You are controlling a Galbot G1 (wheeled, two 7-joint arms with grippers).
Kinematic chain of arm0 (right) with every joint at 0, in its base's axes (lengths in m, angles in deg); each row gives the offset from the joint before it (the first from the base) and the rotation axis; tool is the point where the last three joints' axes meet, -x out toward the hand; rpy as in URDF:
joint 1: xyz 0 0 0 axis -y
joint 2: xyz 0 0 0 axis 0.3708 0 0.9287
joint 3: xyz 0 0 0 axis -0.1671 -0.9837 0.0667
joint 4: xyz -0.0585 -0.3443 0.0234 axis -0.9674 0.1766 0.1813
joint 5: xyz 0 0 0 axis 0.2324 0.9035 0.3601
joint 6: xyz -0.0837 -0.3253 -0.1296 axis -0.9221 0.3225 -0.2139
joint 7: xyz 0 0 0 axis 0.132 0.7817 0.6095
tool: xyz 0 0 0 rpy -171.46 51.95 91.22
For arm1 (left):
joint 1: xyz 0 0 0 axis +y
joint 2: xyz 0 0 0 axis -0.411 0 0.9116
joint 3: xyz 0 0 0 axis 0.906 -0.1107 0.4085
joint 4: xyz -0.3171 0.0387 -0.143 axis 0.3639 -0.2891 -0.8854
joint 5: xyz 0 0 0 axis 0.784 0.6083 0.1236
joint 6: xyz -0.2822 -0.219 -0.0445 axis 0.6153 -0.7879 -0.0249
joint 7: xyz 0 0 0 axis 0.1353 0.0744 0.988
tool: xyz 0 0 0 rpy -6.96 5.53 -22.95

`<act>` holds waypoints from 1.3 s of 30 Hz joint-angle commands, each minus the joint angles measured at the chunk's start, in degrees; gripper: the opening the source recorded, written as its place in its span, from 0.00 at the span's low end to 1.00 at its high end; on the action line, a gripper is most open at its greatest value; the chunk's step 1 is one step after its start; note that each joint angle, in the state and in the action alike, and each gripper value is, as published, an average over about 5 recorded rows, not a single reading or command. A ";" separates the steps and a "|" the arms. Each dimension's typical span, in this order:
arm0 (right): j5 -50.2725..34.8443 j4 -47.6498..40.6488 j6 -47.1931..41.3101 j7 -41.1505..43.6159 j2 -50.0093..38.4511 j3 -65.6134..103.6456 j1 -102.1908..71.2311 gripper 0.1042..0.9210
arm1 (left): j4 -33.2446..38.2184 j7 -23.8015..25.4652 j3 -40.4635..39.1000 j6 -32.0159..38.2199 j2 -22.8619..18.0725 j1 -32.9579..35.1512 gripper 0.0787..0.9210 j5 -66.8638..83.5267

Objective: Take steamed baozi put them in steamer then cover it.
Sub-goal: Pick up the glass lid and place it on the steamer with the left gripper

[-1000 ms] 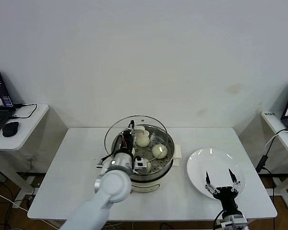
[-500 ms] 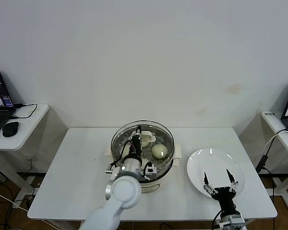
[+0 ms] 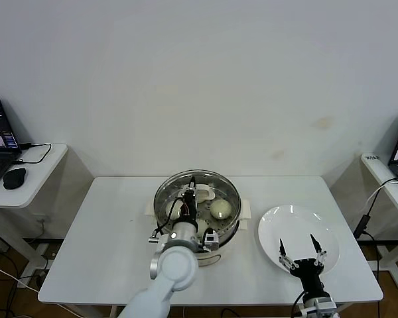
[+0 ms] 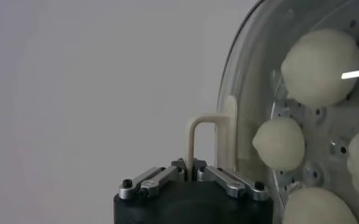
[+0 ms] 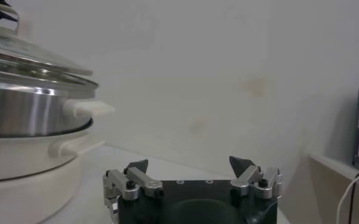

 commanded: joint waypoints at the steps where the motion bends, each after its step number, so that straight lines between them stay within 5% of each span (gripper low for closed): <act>1: -0.04 -0.06 0.08 0.05 -0.17 -0.04 -0.06 0.88 | -0.78 -0.35 0.00 0.35 -0.84 0.87 0.07 -1.38; 39: -0.18 -0.51 0.46 0.56 -0.64 -0.23 -0.27 0.88 | -0.40 -2.93 0.82 0.65 -1.74 2.20 0.13 0.36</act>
